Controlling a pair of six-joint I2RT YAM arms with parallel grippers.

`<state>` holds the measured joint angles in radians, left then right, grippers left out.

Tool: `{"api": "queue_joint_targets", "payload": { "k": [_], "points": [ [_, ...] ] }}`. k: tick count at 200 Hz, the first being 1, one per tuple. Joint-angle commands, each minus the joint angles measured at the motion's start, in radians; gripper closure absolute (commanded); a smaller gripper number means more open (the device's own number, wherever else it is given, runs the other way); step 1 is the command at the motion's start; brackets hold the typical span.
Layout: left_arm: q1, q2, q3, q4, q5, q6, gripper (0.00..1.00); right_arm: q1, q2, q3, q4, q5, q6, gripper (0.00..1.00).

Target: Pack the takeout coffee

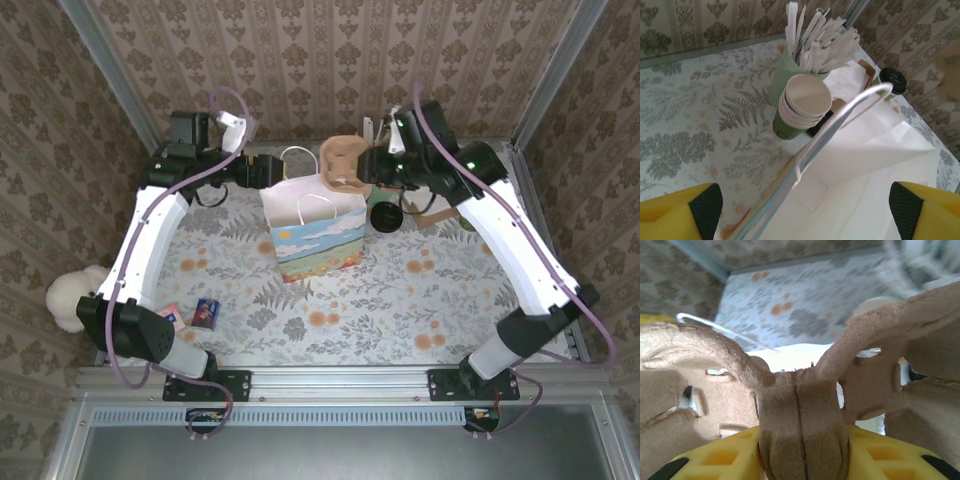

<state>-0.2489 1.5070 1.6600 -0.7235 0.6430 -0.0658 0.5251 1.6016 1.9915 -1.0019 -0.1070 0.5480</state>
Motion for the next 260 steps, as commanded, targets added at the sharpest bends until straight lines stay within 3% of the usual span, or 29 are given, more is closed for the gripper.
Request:
{"api": "queue_joint_targets", "payload": {
  "k": [1, 39, 81, 139, 218, 260],
  "points": [
    [0.003, 0.049, 0.071, 0.031, 0.06, 0.031, 0.17, 0.002, 0.066, 0.058, 0.08, -0.258, 0.071, 0.58],
    [0.002, 0.157, 0.152, -0.005, 0.108, 0.04, 0.25, 0.009, 0.108, 0.067, 0.179, -0.354, 0.126, 0.58],
    [0.0, 0.194, 0.179, 0.003, 0.128, 0.02, 0.54, 0.031, 0.154, 0.029, 0.298, -0.478, 0.202, 0.58],
    [0.001, 0.191, 0.17, -0.013, 0.103, 0.019, 0.71, 0.044, 0.155, -0.06, 0.317, -0.51, 0.21, 0.58],
    [-0.004, 0.182, 0.154, -0.016, 0.152, -0.033, 0.95, 0.054, 0.128, -0.13, 0.175, -0.298, 0.171, 0.57],
    [-0.031, 0.123, 0.093, -0.01, 0.142, -0.115, 0.98, 0.097, 0.11, -0.139, 0.078, -0.15, 0.136, 0.56]
  ]
}}
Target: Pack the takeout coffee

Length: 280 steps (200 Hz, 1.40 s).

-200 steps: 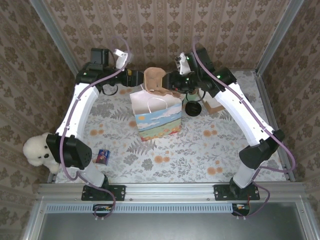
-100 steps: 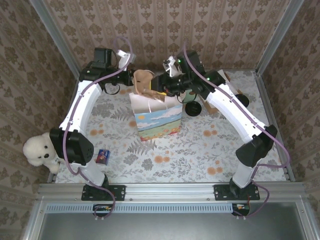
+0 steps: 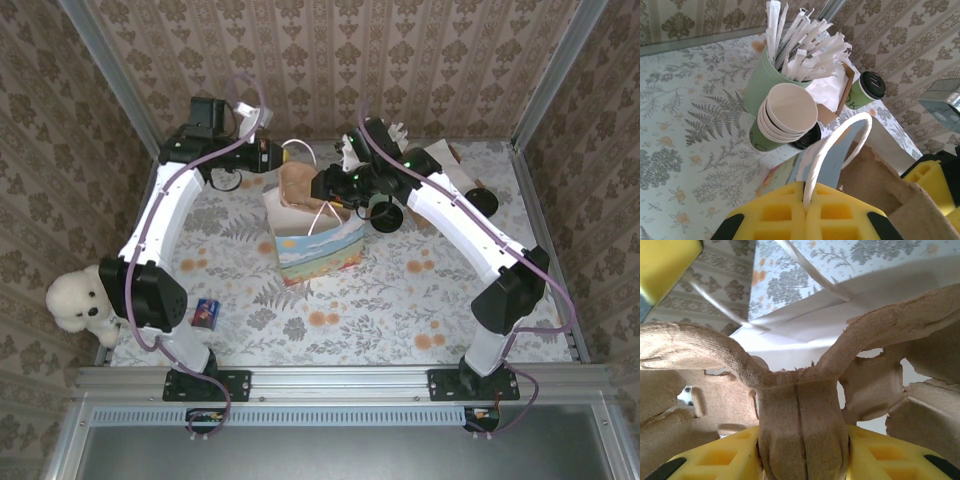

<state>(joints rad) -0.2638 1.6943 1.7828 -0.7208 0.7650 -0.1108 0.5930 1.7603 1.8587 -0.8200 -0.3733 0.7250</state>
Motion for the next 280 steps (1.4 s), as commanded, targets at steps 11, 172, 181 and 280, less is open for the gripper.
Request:
{"api": "queue_joint_targets", "payload": {
  "k": [11, 172, 181, 280],
  "points": [
    [-0.019, -0.079, -0.035, -0.019, 0.014, -0.107, 0.99, 0.037, -0.066, -0.019, -0.134, 0.134, -0.051, 0.56],
    [-0.104, -0.203, -0.146, 0.029, 0.136, -0.39, 1.0, 0.167, -0.068, 0.02, -0.454, 0.366, -0.097, 0.56],
    [-0.107, -0.201, -0.147, 0.028, 0.14, -0.402, 1.0, 0.174, -0.067, 0.024, -0.473, 0.361, -0.102, 0.57],
    [-0.144, -0.106, -0.12, 0.025, 0.119, -0.457, 1.0, 0.202, -0.073, -0.062, -0.393, 0.403, -0.15, 0.56]
  ]
}}
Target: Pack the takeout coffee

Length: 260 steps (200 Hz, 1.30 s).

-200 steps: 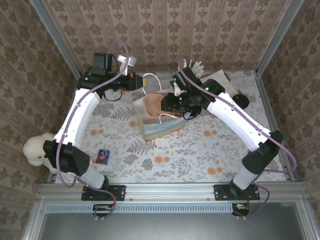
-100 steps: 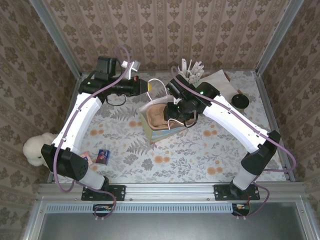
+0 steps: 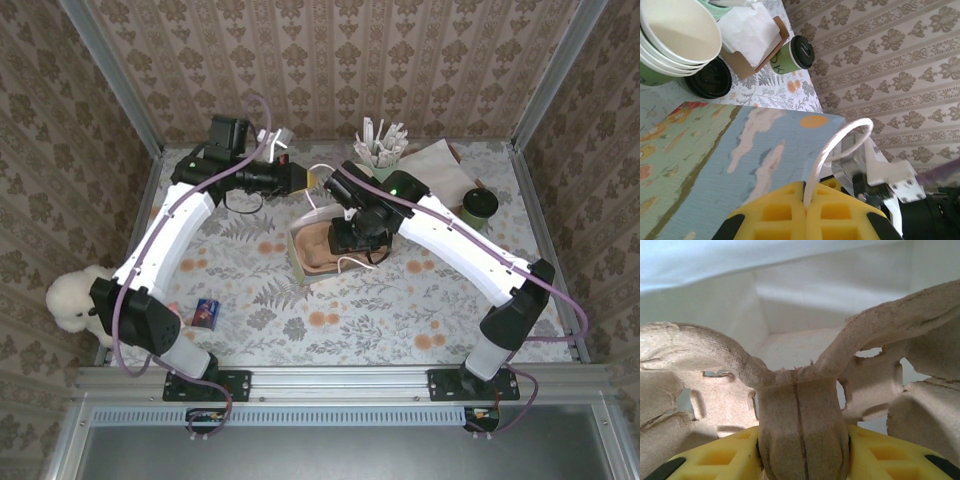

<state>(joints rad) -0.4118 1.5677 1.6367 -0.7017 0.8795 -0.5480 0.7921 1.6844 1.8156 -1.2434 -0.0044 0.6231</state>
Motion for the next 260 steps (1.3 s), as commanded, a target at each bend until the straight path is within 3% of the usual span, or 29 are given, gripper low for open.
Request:
{"api": "queue_joint_targets", "payload": {
  "k": [1, 94, 154, 204, 260],
  "points": [
    [0.004, 0.021, 0.026, 0.006, 0.004, -0.02, 1.0, 0.002, 0.004, -0.019, 0.03, 0.035, -0.05, 0.56],
    [0.045, 0.021, 0.049, 0.082, -0.042, -0.043, 1.0, 0.001, 0.008, -0.062, 0.044, 0.019, -0.13, 0.57],
    [0.018, -0.054, 0.005, 0.212, -0.02, -0.002, 1.0, 0.002, 0.038, -0.102, 0.069, -0.033, -0.132, 0.57],
    [0.007, -0.075, -0.015, 0.24, 0.024, 0.017, 1.0, -0.005, 0.08, -0.091, 0.092, 0.006, -0.092, 0.58],
    [0.005, -0.078, -0.043, 0.194, 0.044, 0.054, 0.92, -0.011, 0.076, -0.113, 0.172, 0.05, -0.059, 0.58]
  ]
}}
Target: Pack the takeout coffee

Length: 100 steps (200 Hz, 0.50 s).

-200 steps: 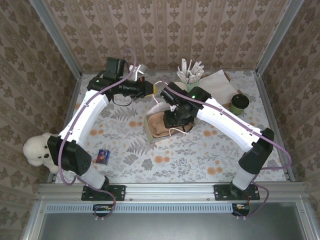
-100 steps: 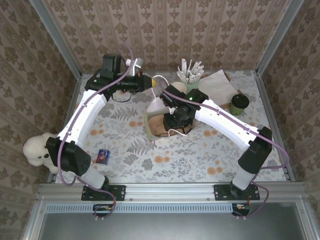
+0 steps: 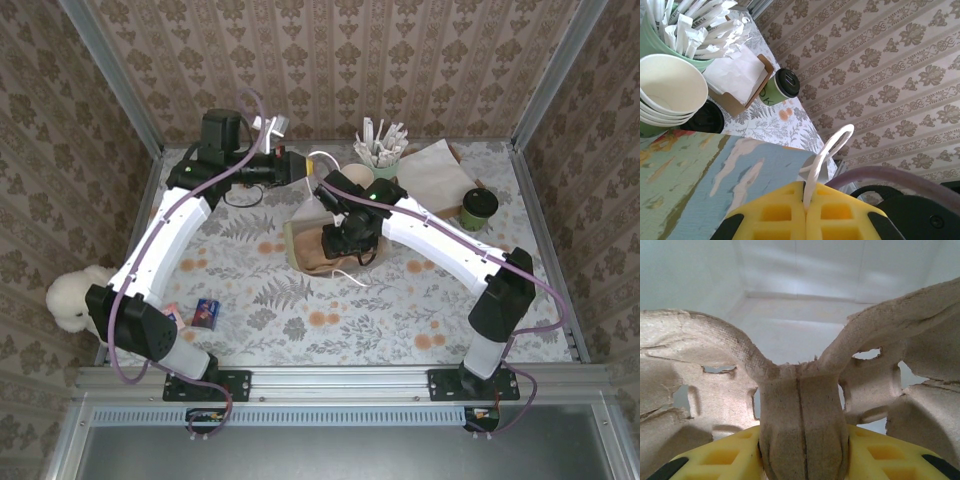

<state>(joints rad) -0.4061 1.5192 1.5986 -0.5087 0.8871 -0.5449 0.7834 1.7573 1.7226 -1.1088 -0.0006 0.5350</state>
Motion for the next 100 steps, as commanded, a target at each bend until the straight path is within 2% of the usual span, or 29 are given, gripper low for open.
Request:
{"api": "queue_joint_targets", "payload": {
  "k": [1, 21, 59, 100],
  "points": [
    [0.0, -0.031, -0.005, -0.001, 0.036, 0.053, 0.91, -0.003, 0.002, -0.022, 0.039, 0.048, 0.029, 0.58],
    [0.002, -0.065, -0.012, -0.019, 0.037, 0.097, 0.81, -0.004, -0.017, -0.049, 0.082, 0.071, 0.036, 0.58],
    [0.016, -0.15, -0.053, -0.05, 0.036, 0.212, 0.44, -0.01, -0.014, -0.072, 0.099, 0.038, 0.034, 0.58],
    [0.017, -0.311, -0.195, -0.041, -0.034, 0.372, 0.12, -0.013, -0.012, -0.082, 0.095, 0.022, 0.035, 0.58]
  ]
}}
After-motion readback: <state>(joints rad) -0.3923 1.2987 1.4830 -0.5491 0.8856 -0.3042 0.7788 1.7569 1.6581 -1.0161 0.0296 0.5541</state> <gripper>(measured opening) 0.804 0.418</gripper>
